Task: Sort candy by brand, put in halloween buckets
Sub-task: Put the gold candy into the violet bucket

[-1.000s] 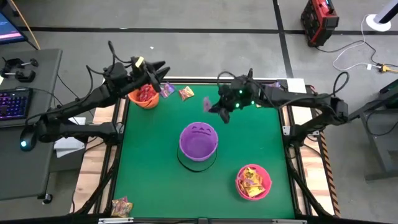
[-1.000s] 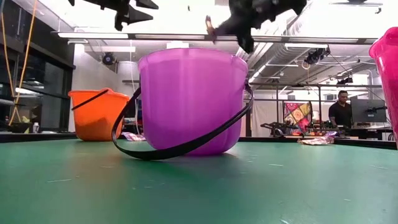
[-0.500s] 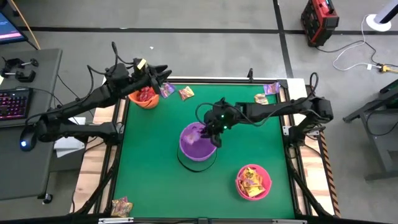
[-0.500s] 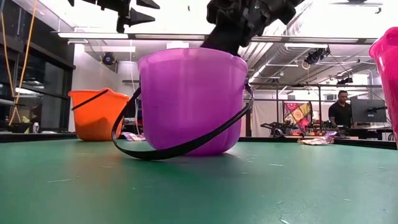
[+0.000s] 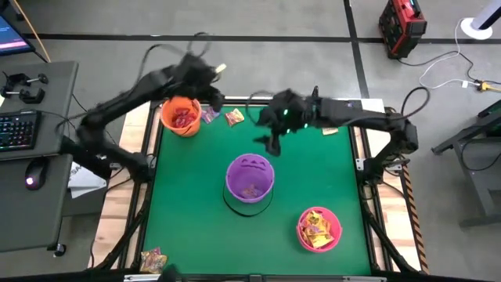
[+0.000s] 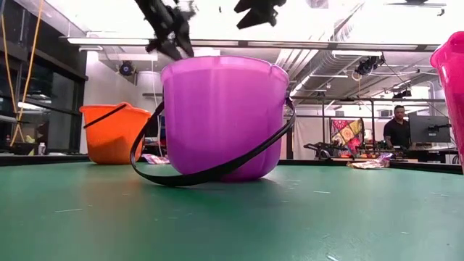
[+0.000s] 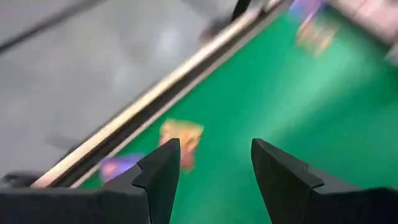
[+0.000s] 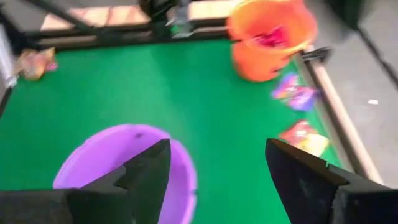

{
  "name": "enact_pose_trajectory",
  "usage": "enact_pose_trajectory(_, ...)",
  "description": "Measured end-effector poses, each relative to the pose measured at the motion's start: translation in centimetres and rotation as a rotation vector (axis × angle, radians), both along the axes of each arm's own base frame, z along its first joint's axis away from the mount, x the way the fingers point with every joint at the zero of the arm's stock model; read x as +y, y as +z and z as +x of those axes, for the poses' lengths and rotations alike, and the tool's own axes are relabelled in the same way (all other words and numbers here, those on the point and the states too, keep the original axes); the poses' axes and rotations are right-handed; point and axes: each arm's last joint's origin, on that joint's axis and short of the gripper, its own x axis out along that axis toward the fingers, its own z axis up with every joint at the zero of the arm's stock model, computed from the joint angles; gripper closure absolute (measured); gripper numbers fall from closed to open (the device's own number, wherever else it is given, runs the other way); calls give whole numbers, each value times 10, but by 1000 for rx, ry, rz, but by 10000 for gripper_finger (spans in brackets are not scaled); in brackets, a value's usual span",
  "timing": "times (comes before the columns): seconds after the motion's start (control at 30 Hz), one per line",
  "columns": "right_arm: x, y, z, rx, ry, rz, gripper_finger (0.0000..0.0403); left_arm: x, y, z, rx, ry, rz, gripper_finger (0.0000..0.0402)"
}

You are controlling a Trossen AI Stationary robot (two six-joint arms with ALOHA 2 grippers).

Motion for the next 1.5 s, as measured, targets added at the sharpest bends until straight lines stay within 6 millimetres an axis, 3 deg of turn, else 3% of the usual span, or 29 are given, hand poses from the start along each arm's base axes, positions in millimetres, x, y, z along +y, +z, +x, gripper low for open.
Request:
enact_pose_trajectory(0.2, -20, 44, -21, -17, -90, 15, 147, 64, -65, 46, 345, -15, -194, 215)
enact_pose_trajectory(0.37, -19, 60, -31, -16, -114, 42, 147, 95, -126, 74, 466, -62, -272, 216)
enact_pose_trajectory(0.6, -9, 56, -28, 2, -101, 58, 147, 115, -183, 83, 548, -83, -377, 216)
enact_pose_trajectory(0.93, -4, 54, -27, 14, -140, 33, 147, 124, -222, 85, 536, -134, -514, 217)
enact_pose_trajectory(1.03, -4, 54, -27, 13, -142, 35, 147, 122, -224, 86, 557, -161, -497, 243)
enact_pose_trajectory(1.2, -4, 53, -27, 16, -139, 27, 147, 117, -205, 82, 556, -195, -457, 380)
enact_pose_trajectory(1.37, -4, 52, -29, 46, -114, -12, 147, 107, -135, 70, 425, -209, -347, 397)
enact_pose_trajectory(1.5, -3, 45, -35, 146, -99, -23, 147, 69, -68, 65, 248, -342, -268, 400)
